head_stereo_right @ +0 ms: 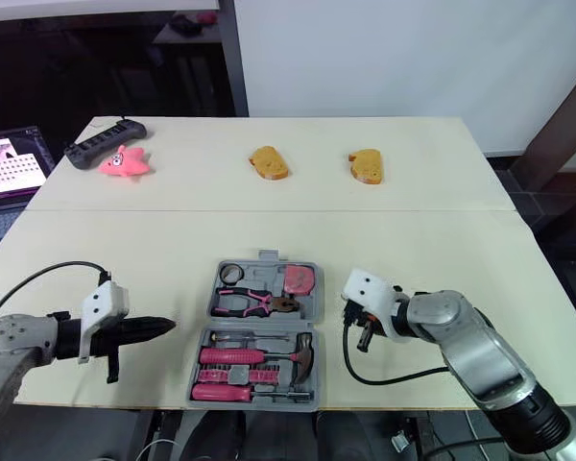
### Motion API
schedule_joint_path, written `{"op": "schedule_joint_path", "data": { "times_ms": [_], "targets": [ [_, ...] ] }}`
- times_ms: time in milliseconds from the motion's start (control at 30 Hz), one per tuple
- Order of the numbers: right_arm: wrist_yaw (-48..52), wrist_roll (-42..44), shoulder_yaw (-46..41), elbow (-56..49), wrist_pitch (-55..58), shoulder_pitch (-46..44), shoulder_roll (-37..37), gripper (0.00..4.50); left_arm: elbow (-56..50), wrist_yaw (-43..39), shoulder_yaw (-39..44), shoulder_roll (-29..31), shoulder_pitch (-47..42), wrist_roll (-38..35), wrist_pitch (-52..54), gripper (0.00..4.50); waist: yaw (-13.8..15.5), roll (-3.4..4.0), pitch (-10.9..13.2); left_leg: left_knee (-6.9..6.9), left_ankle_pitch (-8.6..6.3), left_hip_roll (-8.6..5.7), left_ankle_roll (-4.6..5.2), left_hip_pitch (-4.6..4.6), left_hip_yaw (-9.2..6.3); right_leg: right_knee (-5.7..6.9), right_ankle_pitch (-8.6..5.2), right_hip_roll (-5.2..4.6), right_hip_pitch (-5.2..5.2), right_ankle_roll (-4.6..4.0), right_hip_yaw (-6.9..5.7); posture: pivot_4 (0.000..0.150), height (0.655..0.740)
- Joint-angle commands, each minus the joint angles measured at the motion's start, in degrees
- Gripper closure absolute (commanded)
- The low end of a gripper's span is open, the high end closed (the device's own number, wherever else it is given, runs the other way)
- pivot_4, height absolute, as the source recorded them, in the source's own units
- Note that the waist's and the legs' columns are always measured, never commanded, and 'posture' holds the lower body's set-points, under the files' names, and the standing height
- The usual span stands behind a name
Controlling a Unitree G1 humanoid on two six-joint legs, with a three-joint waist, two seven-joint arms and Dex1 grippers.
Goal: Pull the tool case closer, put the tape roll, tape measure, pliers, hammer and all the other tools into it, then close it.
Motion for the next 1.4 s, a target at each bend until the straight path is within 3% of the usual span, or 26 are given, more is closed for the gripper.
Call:
{"op": "schedule_joint_path", "data": {
  "times_ms": [33, 167, 533, 633, 867, 1067, 1233, 1400],
  "targets": [
    [-1.16, 3.59, -2.44, -1.83, 2.81, -0.95, 1.63, 4.42, -0.43, -3.15, -3.11, -3.27, 1.6, -1.93, -4.61, 4.5, -0.03, 0.0, 0.0, 0.0, 0.0, 0.0, 0.0, 0.0, 0.0, 0.0, 0.0, 0.0, 0.0, 0.0, 0.0, 0.15, 0.74],
    [-2.58, 6.15, -3.5, -1.86, 6.36, -2.33, 2.58, 4.42, 1.13, -4.97, -6.74, -4.7, 0.87, -1.38, -5.4, 4.5, 0.06, -0.13, 0.08, 0.03, 0.0, 0.0, 0.0, 0.0, -0.02, 0.0, 0.01, 0.02, 0.0, -0.04, 0.0, 0.15, 0.74],
    [-8.2, 11.36, -5.86, -0.19, 16.42, -7.85, 4.79, 4.42, 13.4, -4.06, -15.79, -5.84, -2.61, 9.76, -15.73, 4.5, -0.38, -0.11, 0.09, -0.02, -0.01, 0.0, 0.01, -0.01, -0.01, -0.02, 0.02, 0.02, -0.02, -0.03, 0.01, 0.15, 0.74],
    [-10.93, 12.18, -8.2, 1.63, 19.26, -9.45, 6.67, 3.61, 16.27, -1.43, -17.22, -7.16, -3.82, 12.26, -17.15, 4.5, -0.39, -0.07, 0.07, 0.01, 0.0, -0.01, 0.01, 0.01, 0.0, -0.02, 0.02, 0.01, 0.01, -0.05, 0.02, 0.15, 0.74],
    [-14.6, 15.49, -11.93, 12.04, 28.44, -15.9, 13.83, 0.18, 18.54, -1.32, -19.25, -6.4, -4.62, 13.78, -19.06, 4.5, -0.48, 0.04, 0.02, 0.0, -0.01, -0.01, 0.02, 0.04, 0.0, -0.01, 0.04, 0.02, 0.04, -0.02, 0.04, 0.15, 0.74],
    [-18.17, 14.48, -13.75, 26.97, 28.5, -21.28, 19.8, 0.08, 20.62, -1.32, -20.53, -5.4, -5.17, 15.21, -22.33, 4.5, -0.57, 0.17, -0.02, -0.06, -0.01, 0.0, 0.02, 0.08, 0.0, 0.0, 0.05, 0.03, 0.03, 0.01, 0.04, 0.15, 0.74],
    [-19.74, 15.41, -14.97, 33.67, 28.67, -22.77, 23.77, 0.08, 20.89, -0.82, -20.85, -4.77, -5.79, 15.28, -22.44, 4.5, -0.65, 0.25, -0.06, -0.11, -0.01, 0.0, 0.02, 0.1, 0.0, 0.0, 0.12, 0.03, 0.02, 0.14, 0.04, 0.15, 0.74],
    [-21.6, 18.08, -21.98, 37.52, 29.77, -24.29, 30.85, 0.08, 22.33, -0.6, -21.54, -4.12, -5.82, 16.45, -24.52, 4.5, -1.01, 0.46, -0.2, -0.12, -0.01, 0.03, 0.03, 0.18, -0.01, 0.05, 0.13, 0.09, 0.06, 0.13, 0.04, 0.15, 0.74]
  ]
}}
